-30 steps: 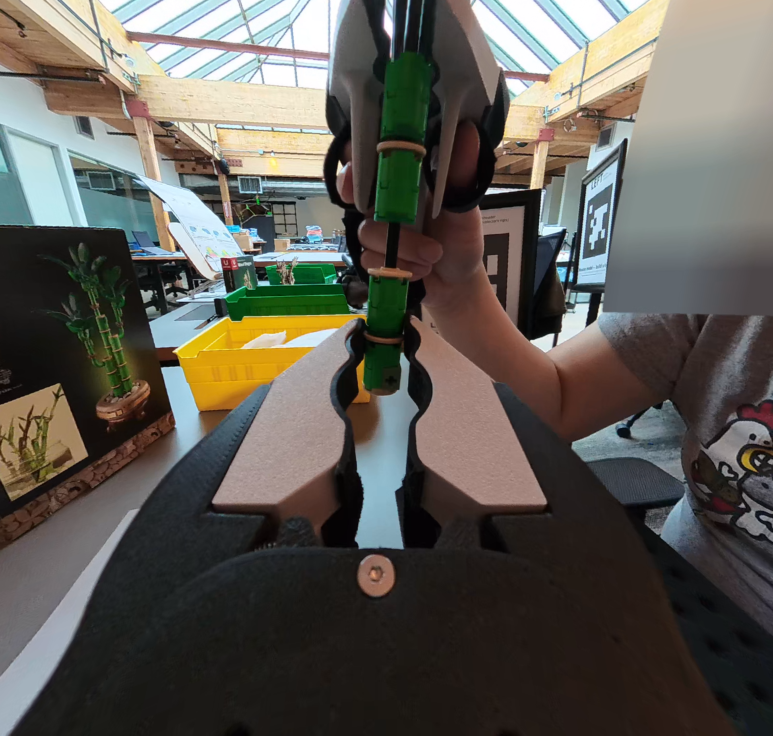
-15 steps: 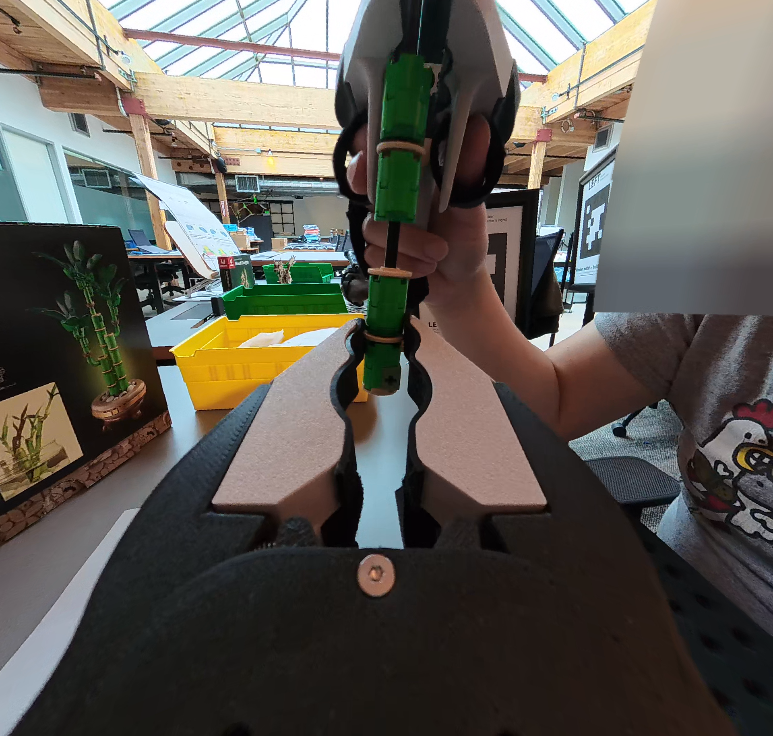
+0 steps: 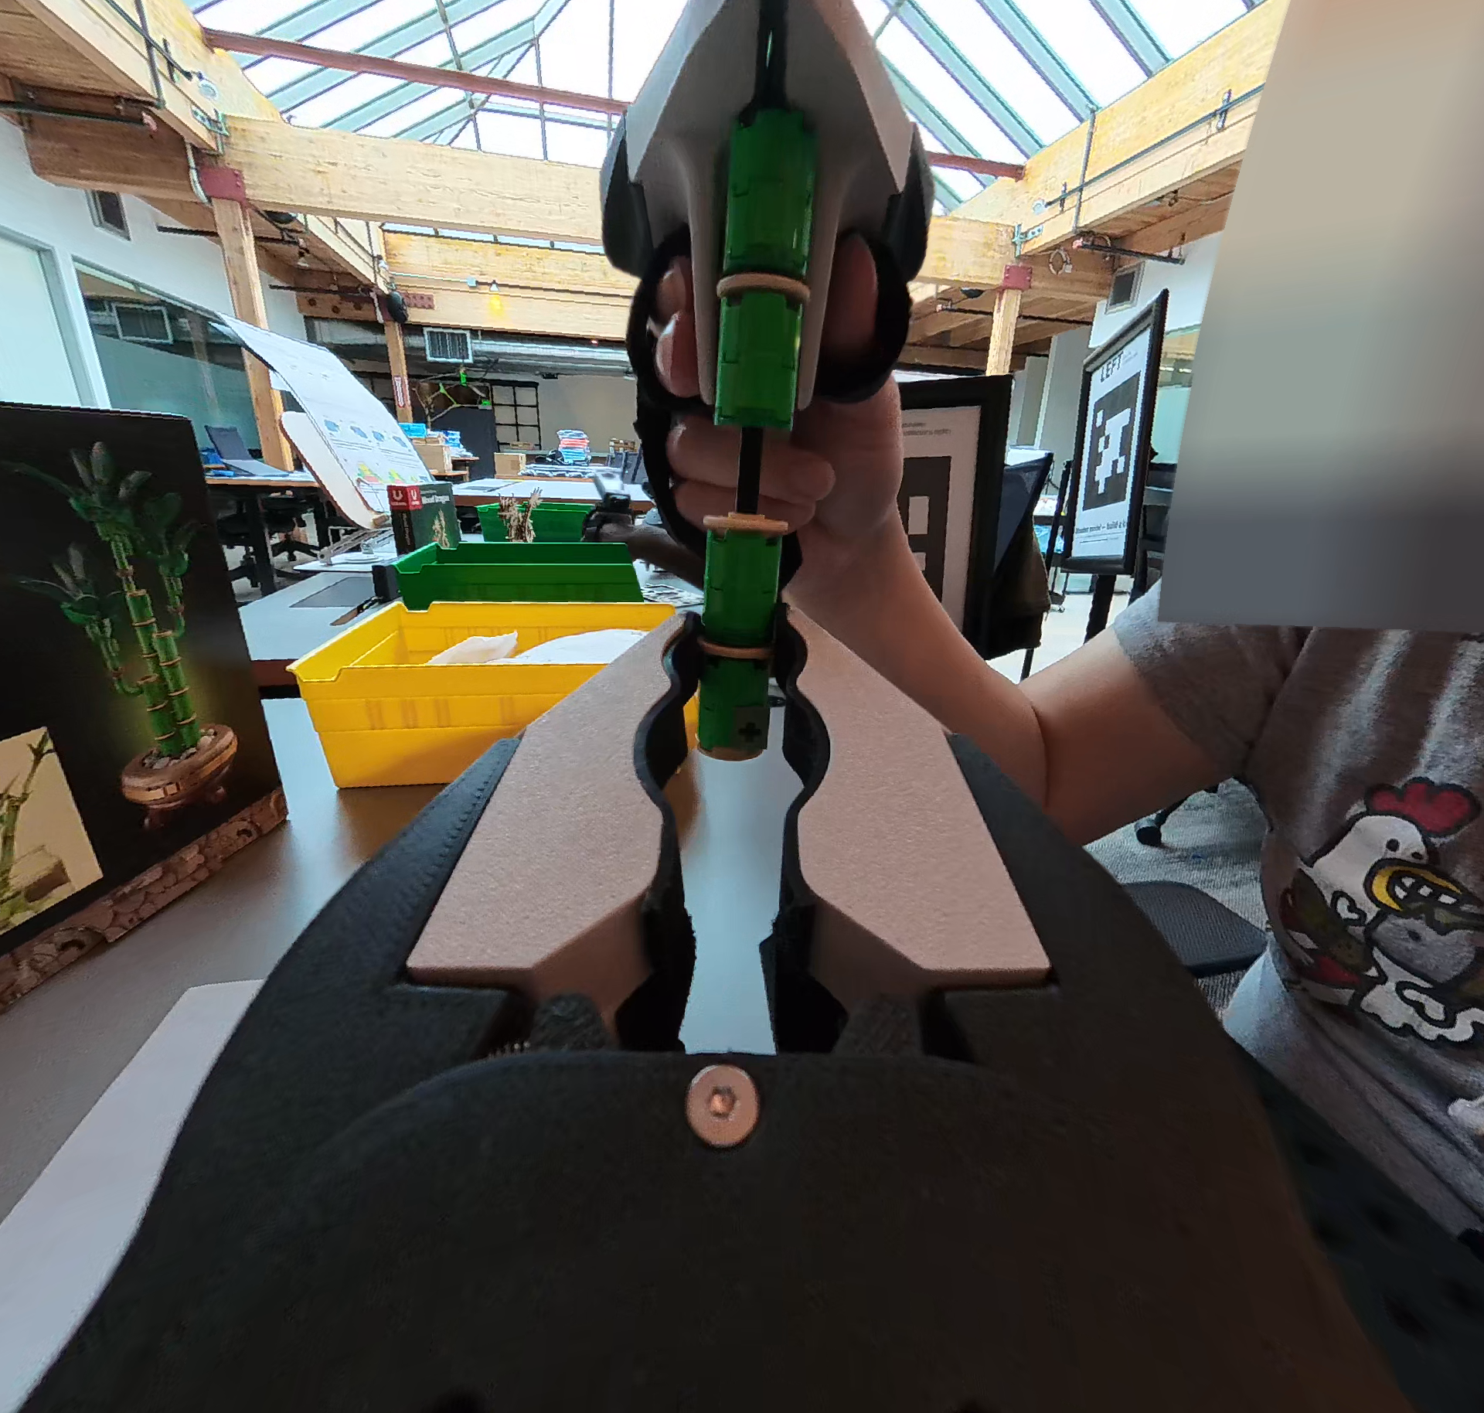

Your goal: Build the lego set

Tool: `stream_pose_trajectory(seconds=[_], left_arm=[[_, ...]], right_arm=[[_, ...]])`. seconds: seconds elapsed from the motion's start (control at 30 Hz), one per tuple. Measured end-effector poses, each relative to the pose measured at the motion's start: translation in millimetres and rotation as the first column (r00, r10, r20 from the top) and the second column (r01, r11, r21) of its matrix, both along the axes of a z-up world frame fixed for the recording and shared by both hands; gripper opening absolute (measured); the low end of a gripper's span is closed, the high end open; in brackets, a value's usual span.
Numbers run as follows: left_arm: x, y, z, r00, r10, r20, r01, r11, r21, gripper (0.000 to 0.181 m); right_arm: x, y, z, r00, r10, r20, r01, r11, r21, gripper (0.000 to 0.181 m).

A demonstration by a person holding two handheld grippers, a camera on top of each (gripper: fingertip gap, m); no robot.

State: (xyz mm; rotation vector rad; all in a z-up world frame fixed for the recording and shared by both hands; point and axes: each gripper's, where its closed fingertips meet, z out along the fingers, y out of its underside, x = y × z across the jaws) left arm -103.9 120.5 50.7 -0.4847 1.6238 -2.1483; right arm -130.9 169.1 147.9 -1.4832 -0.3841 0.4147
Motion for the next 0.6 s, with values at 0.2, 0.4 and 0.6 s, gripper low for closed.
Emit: stream_pose_trajectory(seconds=[0.2, 0.4, 0.6], left_arm=[[2, 0, -4, 1.000, 0.005, -0.019, -0.005, 1.000, 0.018, 0.015], [4, -2, -9, 0.998, -0.025, -0.051, 0.025, 1.000, -0.001, 0.016], [5, -2, -7, 0.998, -0.011, -0.054, 0.011, 1.000, -0.003, 0.016]], right_arm=[[7, 3, -4, 0.995, 0.046, -0.088, -0.048, 0.999, -0.015, 0.000], [10, 10, -10, 0.996, 0.014, -0.085, -0.018, 0.999, -0.046, 0.000], [21, 11, -8, 0.986, -0.028, -0.166, 0.015, 0.997, -0.080, 0.000]])
